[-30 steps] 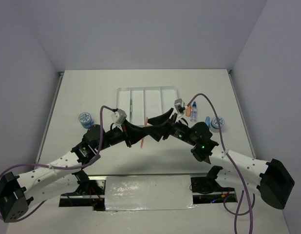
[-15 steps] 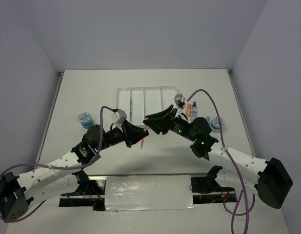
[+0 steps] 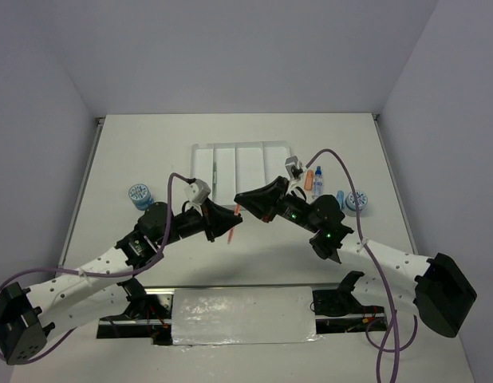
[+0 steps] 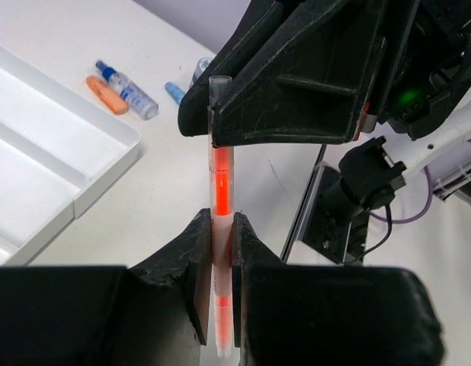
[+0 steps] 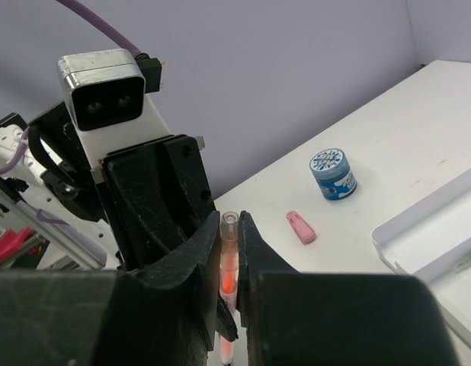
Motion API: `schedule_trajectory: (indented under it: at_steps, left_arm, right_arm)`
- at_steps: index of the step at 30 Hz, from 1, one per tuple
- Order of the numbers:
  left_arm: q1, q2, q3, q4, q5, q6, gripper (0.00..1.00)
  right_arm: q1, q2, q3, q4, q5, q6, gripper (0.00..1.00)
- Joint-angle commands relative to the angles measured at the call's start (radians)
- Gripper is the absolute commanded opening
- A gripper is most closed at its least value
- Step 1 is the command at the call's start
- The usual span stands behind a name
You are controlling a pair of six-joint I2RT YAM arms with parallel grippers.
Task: Sort the stationery into containers
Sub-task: Close the pen cap on the pen.
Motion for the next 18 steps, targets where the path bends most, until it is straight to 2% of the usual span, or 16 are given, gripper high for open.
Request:
schedule_trajectory:
  at_steps: [1,6,9,18]
  left_arm:
    - [-0.001,-0.006,0.093,0.052,0.008,0.062,0.0]
    - [0.007,0.012,0.202,0.014,-0.023,0.127,0.0]
    - [0.035,0.046,0.266,-0.005,0.034,0.145,0.0]
    - [0.122,0.028,0.265,0.061,0.114,0.099,0.0]
  right_arm:
    - [-0.007,0.049,-0.066,0.097,-0.02,0.017,0.0]
    - [-0.001,0.107,-0.15,0.18,-0.038,0.032,0.0]
    - [0.012,0.128,-0.177,0.191,-0.033,0.026,0.0]
    - [0.09,0.217,-0.256,0.261,0.026,0.026,0.0]
